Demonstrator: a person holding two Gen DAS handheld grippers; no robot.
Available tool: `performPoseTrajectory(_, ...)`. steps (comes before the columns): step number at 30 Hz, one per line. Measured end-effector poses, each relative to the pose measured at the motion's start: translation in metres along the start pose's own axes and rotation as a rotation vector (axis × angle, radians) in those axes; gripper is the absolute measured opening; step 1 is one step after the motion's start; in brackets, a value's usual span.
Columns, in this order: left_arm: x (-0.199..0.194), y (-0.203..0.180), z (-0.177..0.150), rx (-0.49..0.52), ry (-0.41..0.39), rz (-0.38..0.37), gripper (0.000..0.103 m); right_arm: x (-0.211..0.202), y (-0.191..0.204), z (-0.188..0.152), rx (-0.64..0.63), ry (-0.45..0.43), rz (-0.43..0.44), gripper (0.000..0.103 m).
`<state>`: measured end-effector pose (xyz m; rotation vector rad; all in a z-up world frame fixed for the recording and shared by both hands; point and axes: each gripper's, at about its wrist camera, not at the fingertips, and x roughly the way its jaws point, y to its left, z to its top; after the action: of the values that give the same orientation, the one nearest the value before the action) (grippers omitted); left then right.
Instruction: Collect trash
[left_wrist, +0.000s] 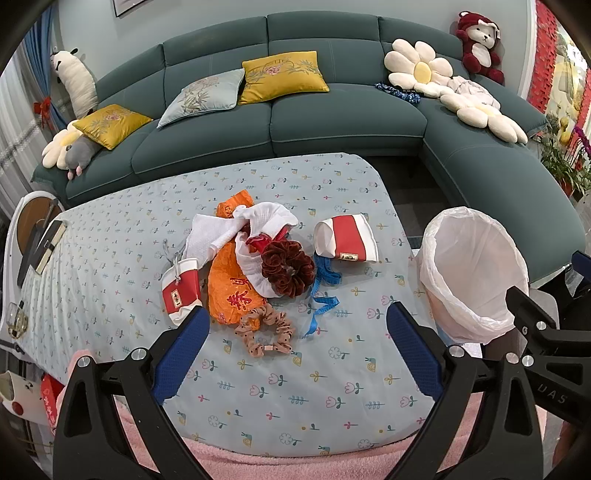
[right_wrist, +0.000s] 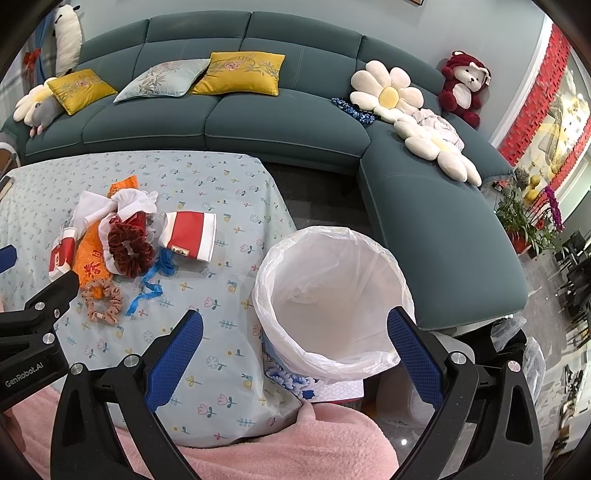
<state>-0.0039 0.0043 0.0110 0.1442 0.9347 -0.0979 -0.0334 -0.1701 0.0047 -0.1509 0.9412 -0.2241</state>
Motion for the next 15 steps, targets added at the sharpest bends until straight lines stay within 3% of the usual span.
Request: performPoseTrajectory(15, -0.0004, -0.0001, 0.0001, 0.0, -0.004, 0.0, 0.091, -0.004, -0.0017, -0.0008, -0.001, -0.008, -0.016, 0.095)
